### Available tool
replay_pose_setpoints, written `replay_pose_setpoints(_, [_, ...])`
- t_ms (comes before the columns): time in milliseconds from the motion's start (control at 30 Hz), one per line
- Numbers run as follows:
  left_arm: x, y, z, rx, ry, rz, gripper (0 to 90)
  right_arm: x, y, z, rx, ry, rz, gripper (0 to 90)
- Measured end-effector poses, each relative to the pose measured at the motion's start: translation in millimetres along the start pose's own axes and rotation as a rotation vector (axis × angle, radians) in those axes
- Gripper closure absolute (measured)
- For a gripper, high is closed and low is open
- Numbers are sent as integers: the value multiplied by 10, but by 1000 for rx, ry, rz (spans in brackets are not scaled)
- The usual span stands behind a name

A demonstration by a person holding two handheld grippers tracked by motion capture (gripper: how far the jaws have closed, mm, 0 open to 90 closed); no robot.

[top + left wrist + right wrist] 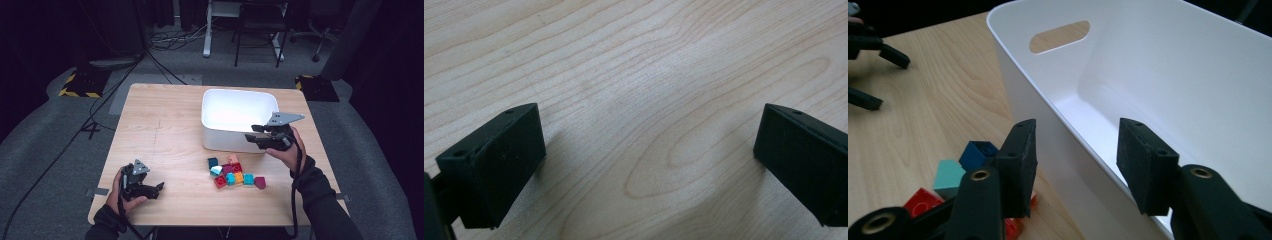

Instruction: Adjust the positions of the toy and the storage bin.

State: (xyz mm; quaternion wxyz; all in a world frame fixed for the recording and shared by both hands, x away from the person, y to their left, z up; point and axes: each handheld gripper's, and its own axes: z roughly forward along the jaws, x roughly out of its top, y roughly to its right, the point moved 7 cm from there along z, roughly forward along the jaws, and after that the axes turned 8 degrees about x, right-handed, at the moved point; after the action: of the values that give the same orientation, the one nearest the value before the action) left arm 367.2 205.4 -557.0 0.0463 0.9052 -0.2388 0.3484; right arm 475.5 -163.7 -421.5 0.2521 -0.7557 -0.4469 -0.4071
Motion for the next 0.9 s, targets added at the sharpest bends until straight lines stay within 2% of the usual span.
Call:
replay_pose_setpoints(33, [0,2,-1,-1,-1,-3,3,0,0,0,0,0,0,536])
replay_pose_setpoints(67, [0,0,-1,1,-1,-1,4,2,18,44,-14,-3,-8,586])
replay_pose_setpoints(133, [1,2,1,0,1,-2,4,5,29,60,-23,2,-3,593])
replay_pose_setpoints(167, [0,-1,-1,1,0,0,3,3,31,82,-11,-2,13,605])
replay_pose_setpoints(267, [0,0,0,1,0,-2,3,3,40,109,6,-5,9,617])
replay_pose_setpoints(433, [1,4,1,0,1,-4,3,43,-51,169,82,6,-52,745])
replay_pose_setpoints(467, [0,3,-1,-1,-1,-4,3,54,-80,183,91,2,-80,763])
replay_pose_setpoints(567, [0,2,0,0,1,-3,4,76,-160,198,76,-21,-139,781])
replay_pose_setpoints(733, [-3,5,0,3,4,-6,4,43,-186,147,100,-16,-159,786])
replay_pose_setpoints(800, [-3,1,0,6,4,-2,4,0,-204,74,117,-22,-174,786])
replay_pose_setpoints(900, [-5,1,-5,0,-3,0,4,-27,-206,17,117,-24,-183,786])
